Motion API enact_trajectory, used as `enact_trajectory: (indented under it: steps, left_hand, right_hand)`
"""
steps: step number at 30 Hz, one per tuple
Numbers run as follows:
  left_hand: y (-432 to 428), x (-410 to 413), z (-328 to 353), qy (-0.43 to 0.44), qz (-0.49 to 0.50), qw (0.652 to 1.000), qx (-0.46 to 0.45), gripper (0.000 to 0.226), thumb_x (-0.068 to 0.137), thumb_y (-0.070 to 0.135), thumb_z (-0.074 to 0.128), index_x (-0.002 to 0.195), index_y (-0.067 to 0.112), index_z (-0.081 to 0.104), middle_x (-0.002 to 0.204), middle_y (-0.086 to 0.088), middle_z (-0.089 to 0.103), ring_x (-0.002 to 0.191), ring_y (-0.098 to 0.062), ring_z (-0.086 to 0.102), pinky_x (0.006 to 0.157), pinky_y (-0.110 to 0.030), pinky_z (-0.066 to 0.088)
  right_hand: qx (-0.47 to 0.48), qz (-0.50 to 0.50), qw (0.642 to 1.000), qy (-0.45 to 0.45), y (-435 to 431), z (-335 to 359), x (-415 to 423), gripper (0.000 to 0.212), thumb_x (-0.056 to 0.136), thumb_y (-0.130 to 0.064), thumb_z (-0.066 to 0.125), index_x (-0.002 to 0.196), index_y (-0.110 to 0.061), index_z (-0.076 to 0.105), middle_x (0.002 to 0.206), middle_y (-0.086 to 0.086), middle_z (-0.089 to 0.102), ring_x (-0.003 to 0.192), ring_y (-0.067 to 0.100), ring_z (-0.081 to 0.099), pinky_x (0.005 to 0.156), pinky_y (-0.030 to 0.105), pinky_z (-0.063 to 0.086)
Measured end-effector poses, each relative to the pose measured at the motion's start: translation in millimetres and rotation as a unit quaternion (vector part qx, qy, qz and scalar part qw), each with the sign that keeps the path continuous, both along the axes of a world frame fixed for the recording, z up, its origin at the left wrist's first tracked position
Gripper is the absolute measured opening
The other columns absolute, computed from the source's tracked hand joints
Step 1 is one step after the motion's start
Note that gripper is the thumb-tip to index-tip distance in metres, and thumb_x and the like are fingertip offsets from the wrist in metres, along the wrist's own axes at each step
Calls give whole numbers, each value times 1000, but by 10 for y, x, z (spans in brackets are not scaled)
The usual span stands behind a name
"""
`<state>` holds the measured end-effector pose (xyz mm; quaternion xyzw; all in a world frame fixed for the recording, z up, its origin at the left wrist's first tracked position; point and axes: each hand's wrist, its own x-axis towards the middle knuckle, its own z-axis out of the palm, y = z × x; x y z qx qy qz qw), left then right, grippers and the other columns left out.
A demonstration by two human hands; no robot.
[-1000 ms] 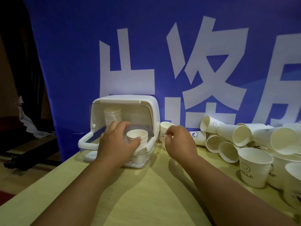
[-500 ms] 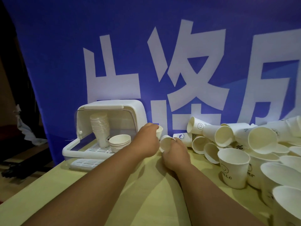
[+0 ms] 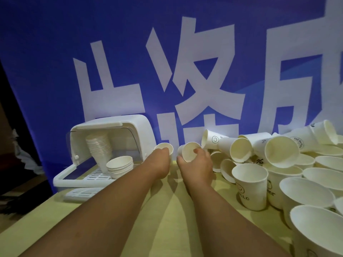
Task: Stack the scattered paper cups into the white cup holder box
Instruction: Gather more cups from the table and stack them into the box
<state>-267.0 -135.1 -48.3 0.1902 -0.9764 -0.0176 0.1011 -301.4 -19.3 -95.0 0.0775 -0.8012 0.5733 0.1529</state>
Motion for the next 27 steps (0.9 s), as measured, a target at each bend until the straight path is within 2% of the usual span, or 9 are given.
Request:
enact_trajectory:
  steps: [3,7,11,15,17,19,21,23,27]
  left_hand:
    - [6,76,51,56,-4,998,-8,18,97,7,62,114,6,61,123,-15,64,108,-30,62,87,-32,48]
    - [103,297,160,142,9,990,23,33,98,25,68,129,14,62,126,-6,62,102,-25,59,92,-34,48]
    - [22,708,250,268,-56,961,-41,27,103,39,53,102,14,65,104,-4,57,92,-27,57,76,-37,45]
    - [-190,1005,348,387,-93,916,51,25,98,37,64,96,12,66,103,1,53,87,-15,51,75,-32,45]
    - [-301,1155,375,448,-103,881,110,21,91,32,75,87,15,65,104,5,54,87,-4,51,73,-18,43]
    - [-404,1273,389,515,-90,835,172,23,84,28,83,81,17,63,105,5,56,91,-2,56,75,-18,47]
    - [-480,1369,407,570,-67,788,222,26,80,27,86,85,22,61,108,11,54,92,-2,59,75,-19,52]
    - [-558,1430,407,591,-67,764,252,35,78,23,87,98,23,59,111,21,50,95,-4,61,71,-13,52]
    - [-762,1514,336,563,-62,768,298,62,75,25,91,123,30,51,120,15,60,109,-11,64,83,-27,58]
  right_hand:
    - [-71,-11,997,-6,11,32,22,57,76,-56,72,122,-25,58,117,-7,54,114,21,55,96,44,51]
    - [-138,-6,990,-8,42,107,77,47,77,-53,75,108,-31,48,110,-6,53,101,21,56,89,46,54]
    - [-193,10,981,-20,65,159,133,57,77,-52,78,113,-37,35,111,-3,55,97,22,58,85,47,57]
    - [-202,45,978,-10,19,185,204,72,73,-61,77,125,-46,29,116,-5,54,100,20,60,82,47,60]
    - [-208,67,976,-1,-20,190,250,77,69,-66,76,129,-49,31,120,-7,55,105,18,60,84,45,60]
    - [-212,87,973,18,-58,219,284,76,73,-62,78,133,-46,34,119,-9,55,105,15,60,81,36,58]
    - [-203,107,973,41,-99,282,307,75,79,-53,79,139,-39,36,120,-8,55,105,14,59,71,22,52]
    - [-188,111,974,63,-139,350,320,75,80,-50,80,141,-35,39,121,-8,55,106,14,58,69,17,48]
    - [-164,124,974,96,-209,447,367,71,80,-48,81,139,-31,45,123,-9,57,108,14,58,71,16,49]
